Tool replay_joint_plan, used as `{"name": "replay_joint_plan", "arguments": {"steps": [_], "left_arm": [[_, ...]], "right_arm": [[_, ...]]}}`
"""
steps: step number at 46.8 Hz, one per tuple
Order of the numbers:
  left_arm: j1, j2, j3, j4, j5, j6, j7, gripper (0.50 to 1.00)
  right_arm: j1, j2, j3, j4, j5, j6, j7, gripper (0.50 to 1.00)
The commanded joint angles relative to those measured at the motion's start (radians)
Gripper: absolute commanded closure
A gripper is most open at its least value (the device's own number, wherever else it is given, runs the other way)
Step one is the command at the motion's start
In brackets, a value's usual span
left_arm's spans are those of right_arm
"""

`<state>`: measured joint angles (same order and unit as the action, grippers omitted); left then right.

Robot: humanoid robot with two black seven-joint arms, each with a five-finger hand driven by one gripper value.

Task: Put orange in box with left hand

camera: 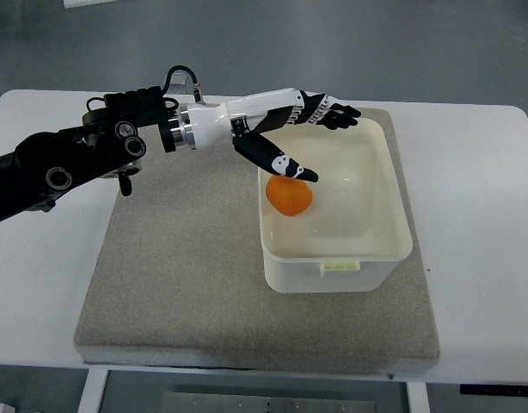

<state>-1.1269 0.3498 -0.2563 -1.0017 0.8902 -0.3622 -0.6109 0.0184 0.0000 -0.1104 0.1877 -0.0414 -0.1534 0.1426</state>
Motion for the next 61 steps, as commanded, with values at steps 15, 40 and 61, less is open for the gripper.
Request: {"name": "replay_joint_plan", "arguments": {"steps": [15, 40, 61], "left_arm": [[-0.001, 0.001, -0.004, 0.003, 0.000, 0.002, 0.000, 0.568], [-0.001, 0.063, -0.064, 0.184, 0.001, 0.028, 0.000, 0.568], [-0.002, 0.086, -0.078, 0.385, -0.088, 0.115, 0.000, 0.583]], "right_arm": [[0.000, 0.000, 0.000, -0.001, 0.000, 0.000, 0.000, 0.568], [0.000, 0.000, 0.000, -0.001, 0.000, 0.000, 0.000, 0.570], [0.000, 0.000, 0.000, -0.001, 0.000, 0.000, 0.000, 0.568]]}}
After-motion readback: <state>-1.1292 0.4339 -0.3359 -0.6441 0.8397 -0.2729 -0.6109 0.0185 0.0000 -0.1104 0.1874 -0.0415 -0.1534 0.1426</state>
